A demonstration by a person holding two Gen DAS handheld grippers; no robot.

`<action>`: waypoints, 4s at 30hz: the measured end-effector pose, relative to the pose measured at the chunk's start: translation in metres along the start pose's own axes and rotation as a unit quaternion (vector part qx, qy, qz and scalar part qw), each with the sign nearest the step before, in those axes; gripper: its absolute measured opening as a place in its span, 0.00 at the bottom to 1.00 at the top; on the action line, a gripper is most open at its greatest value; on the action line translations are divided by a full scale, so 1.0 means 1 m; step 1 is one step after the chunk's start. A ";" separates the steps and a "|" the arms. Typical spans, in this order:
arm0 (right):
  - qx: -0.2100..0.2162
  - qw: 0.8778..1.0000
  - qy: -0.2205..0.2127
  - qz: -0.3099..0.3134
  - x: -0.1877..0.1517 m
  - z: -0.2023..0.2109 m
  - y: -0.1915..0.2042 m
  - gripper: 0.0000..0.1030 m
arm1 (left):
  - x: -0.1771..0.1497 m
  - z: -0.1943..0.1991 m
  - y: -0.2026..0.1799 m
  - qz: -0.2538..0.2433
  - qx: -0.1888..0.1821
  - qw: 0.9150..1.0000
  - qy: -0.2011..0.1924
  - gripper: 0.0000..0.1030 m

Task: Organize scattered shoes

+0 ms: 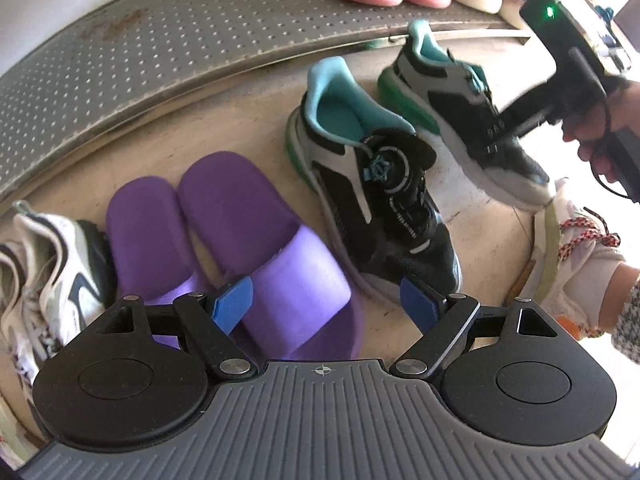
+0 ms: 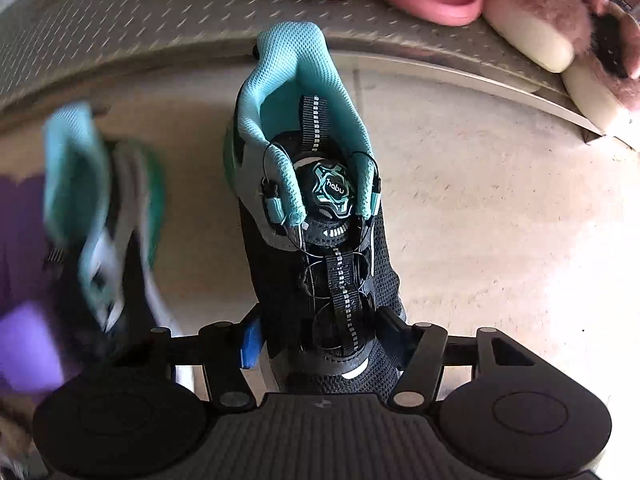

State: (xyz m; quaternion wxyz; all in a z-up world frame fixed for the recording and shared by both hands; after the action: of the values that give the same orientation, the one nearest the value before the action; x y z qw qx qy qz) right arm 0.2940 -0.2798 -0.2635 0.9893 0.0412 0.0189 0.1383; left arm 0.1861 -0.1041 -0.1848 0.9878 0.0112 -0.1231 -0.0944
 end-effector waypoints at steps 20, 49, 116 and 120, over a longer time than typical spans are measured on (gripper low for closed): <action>0.038 0.985 -0.096 -0.137 -0.045 0.084 0.010 0.77 | -0.107 0.048 0.090 0.053 0.030 0.997 0.037 0.84; 0.041 0.982 -0.108 -0.147 -0.028 -0.001 0.025 0.56 | -0.126 0.026 0.086 0.059 0.035 0.995 0.072 0.84; 0.128 0.984 -0.042 -0.118 -0.226 0.146 0.135 0.90 | -0.182 0.120 0.073 0.052 0.059 0.991 0.111 0.92; 0.129 0.983 -0.038 -0.129 -0.227 0.143 0.132 0.90 | -0.187 0.108 0.073 0.049 0.076 0.985 0.145 0.92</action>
State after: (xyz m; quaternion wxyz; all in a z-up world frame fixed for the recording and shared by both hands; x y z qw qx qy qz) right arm 0.0473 -0.2264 -0.1035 0.9853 0.1705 0.0042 0.0041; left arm -0.0054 0.0029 -0.1219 0.9949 0.0938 0.0141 -0.0339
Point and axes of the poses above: each gripper's, at about its wrist camera, not at the fingertips, and z roughly against the way its jaws point, y to its left, x to its top, the point moved 1 cm from there along -z, roughly the way its jaws point, and after that the axes turned 11 degrees about x, right-handed, at the moved point
